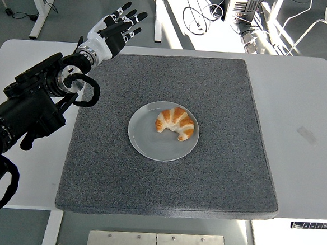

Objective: Place the bread on the plate

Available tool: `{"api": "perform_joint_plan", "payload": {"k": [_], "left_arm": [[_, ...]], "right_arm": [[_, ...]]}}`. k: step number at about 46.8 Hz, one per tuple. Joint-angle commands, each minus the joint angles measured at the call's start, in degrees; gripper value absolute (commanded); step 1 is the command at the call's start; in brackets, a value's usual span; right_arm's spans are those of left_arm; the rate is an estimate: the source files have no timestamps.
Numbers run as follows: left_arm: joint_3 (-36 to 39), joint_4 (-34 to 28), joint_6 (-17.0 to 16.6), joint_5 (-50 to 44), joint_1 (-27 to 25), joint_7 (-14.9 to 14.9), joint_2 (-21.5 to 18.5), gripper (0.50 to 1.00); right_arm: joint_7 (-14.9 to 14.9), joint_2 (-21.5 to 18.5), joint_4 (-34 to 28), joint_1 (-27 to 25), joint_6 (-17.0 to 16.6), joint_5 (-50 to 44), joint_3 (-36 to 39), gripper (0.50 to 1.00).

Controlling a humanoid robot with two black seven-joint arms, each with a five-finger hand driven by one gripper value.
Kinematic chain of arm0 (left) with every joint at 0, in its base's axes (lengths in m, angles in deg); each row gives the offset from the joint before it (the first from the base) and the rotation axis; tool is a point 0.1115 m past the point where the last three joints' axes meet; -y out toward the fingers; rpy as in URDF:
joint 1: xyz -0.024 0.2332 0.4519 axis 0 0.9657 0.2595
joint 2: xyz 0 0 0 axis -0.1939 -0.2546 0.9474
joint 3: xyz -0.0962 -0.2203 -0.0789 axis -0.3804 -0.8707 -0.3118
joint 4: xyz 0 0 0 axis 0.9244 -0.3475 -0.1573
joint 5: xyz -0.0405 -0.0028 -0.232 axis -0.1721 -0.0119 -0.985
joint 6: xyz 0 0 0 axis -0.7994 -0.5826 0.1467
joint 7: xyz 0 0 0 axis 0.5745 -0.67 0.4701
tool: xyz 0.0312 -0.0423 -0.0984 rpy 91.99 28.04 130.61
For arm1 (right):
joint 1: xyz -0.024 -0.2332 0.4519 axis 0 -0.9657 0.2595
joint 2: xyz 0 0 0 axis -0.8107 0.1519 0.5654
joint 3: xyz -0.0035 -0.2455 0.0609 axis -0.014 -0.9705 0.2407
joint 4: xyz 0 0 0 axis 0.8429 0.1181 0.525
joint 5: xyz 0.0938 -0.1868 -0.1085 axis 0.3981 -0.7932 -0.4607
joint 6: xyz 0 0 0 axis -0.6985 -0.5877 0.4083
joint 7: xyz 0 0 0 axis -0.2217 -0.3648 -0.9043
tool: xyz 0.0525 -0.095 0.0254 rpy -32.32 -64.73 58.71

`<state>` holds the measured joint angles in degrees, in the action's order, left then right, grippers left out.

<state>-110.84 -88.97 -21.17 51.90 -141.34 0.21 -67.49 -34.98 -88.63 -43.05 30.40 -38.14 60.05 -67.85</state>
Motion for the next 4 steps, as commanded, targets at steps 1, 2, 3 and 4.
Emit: {"api": "perform_joint_plan", "payload": {"k": [1, 2, 3, 4], "left_arm": [[-0.1, 0.0, 0.8, 0.0, 0.7, 0.0, -0.7, 0.983], [-0.1, -0.1, 1.0, 0.0, 1.0, 0.1, -0.8, 0.983], [-0.1, 0.0, 1.0, 0.0, 1.3, 0.2, -0.9, 0.983], [-0.2, -0.1, 1.1, 0.0, 1.5, 0.2, -0.9, 0.983]], "right_arm": [[0.0, 0.0, 0.0, 0.0, 0.0, 0.0, 0.0, 1.0], [0.0, 0.0, 0.0, 0.0, 0.0, 0.0, 0.0, 1.0], [0.0, 0.0, 0.0, 0.0, 0.0, 0.0, 0.0, 1.0], [0.0, 0.0, 0.0, 0.0, 0.0, 0.0, 0.0, 1.0]]}}
